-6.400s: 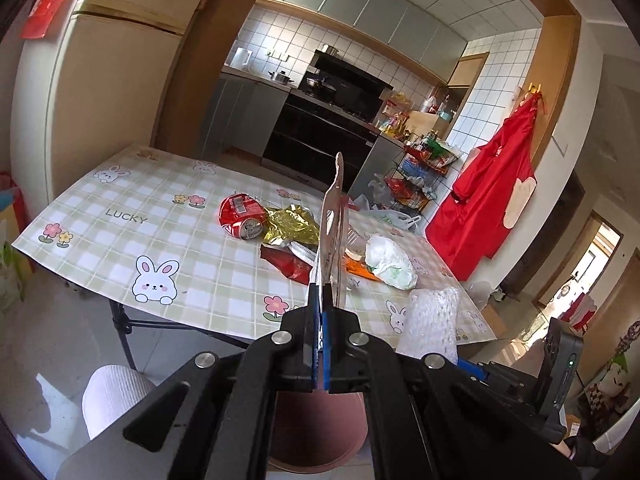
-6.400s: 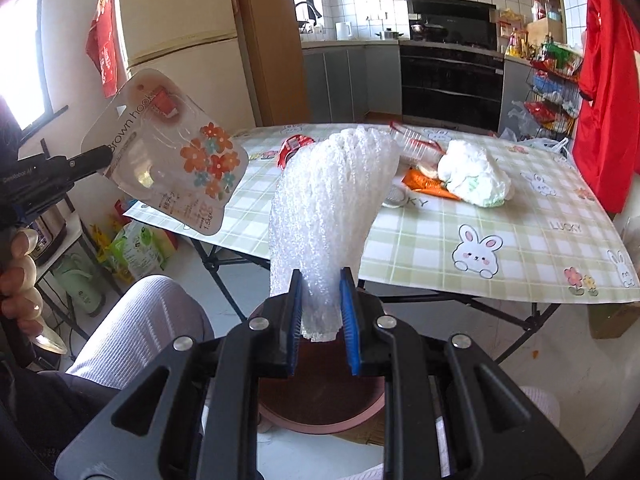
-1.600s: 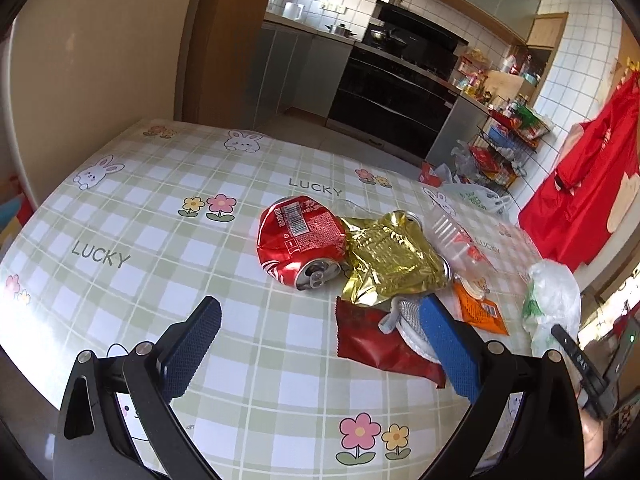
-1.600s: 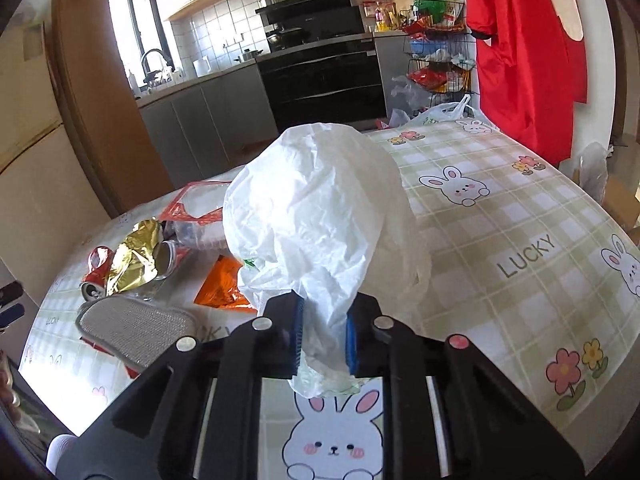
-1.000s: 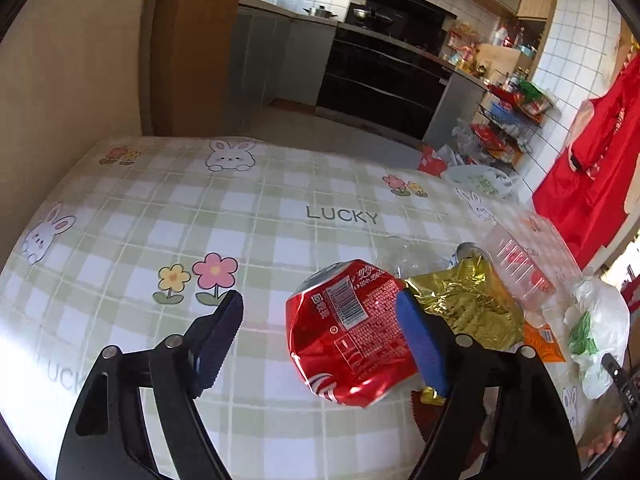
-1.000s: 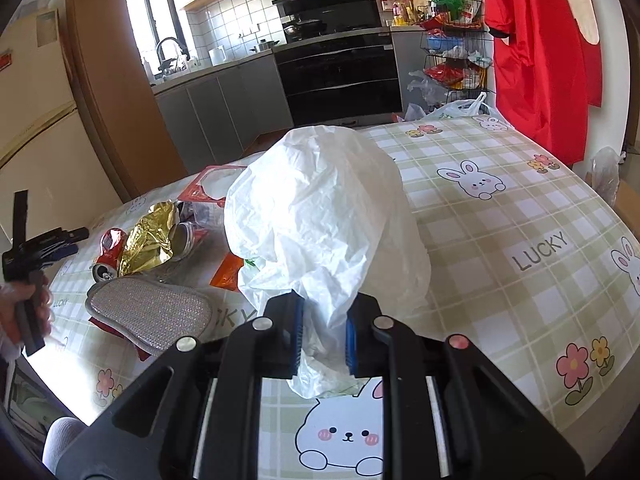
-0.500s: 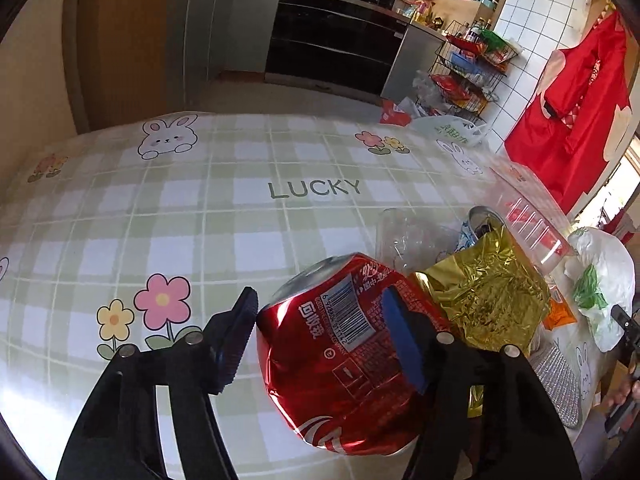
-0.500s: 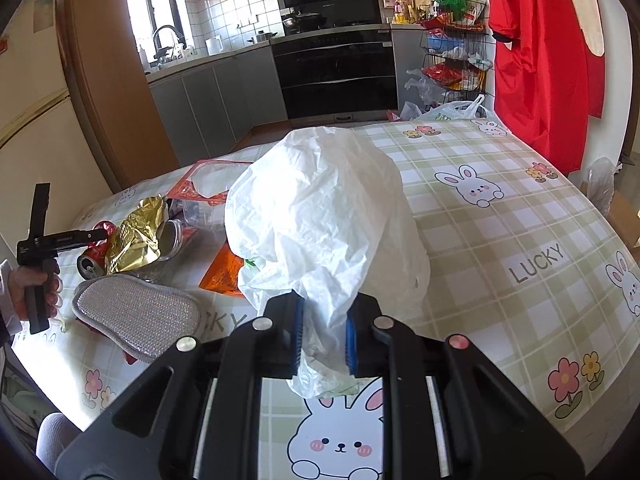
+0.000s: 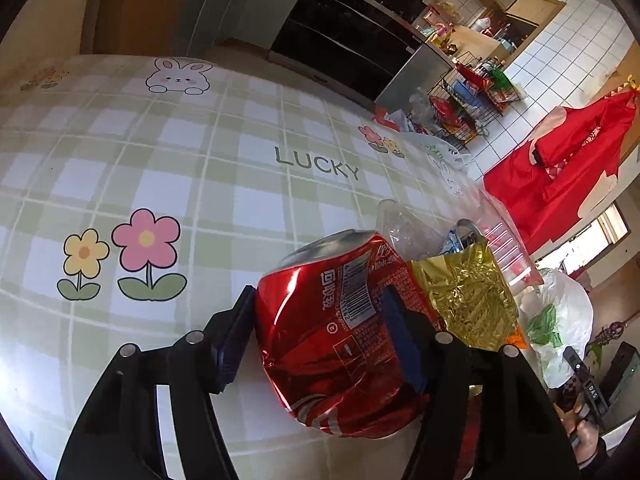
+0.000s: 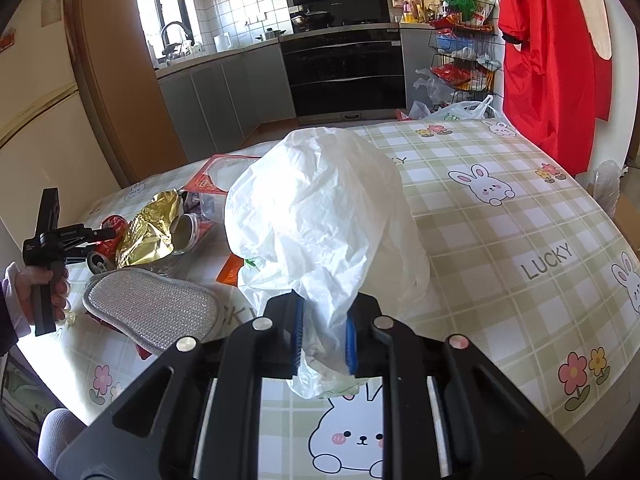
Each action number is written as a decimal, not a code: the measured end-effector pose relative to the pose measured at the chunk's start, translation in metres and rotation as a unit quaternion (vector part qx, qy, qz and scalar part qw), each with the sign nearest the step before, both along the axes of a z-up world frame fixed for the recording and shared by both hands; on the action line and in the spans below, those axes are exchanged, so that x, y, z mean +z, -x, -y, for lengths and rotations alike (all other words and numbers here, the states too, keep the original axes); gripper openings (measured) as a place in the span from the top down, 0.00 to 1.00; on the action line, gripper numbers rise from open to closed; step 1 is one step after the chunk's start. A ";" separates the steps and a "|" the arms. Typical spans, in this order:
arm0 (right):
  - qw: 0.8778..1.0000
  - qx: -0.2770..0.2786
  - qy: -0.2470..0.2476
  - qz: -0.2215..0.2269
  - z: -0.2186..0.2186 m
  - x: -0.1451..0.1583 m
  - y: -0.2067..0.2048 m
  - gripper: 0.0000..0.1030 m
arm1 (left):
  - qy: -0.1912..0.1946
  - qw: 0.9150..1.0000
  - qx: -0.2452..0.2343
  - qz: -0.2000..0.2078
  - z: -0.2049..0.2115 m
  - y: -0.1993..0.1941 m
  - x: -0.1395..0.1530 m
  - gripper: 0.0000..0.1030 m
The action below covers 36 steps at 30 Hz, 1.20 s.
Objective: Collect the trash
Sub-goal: 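Grasp the crushed red soda can with the left gripper while the right holds the bag, then lift the red can with the left gripper toward the bin while the right holds the bag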
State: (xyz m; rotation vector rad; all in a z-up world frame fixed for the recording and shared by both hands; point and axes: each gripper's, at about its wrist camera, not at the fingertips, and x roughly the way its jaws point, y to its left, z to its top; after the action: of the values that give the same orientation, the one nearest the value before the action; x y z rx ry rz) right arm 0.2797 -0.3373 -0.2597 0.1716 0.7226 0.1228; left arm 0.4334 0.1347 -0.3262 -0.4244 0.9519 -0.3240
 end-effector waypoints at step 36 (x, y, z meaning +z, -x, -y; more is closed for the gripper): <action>0.991 0.106 -0.014 0.076 -0.055 0.061 0.099 0.81 | -0.034 0.984 0.052 0.166 0.024 0.200 0.163 0.66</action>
State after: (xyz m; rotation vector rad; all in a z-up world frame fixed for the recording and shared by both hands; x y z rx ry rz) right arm 0.1810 -0.2819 -0.1982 0.1101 0.5865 0.3445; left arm 0.2329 0.1105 -0.1634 -0.3422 0.6108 -0.2563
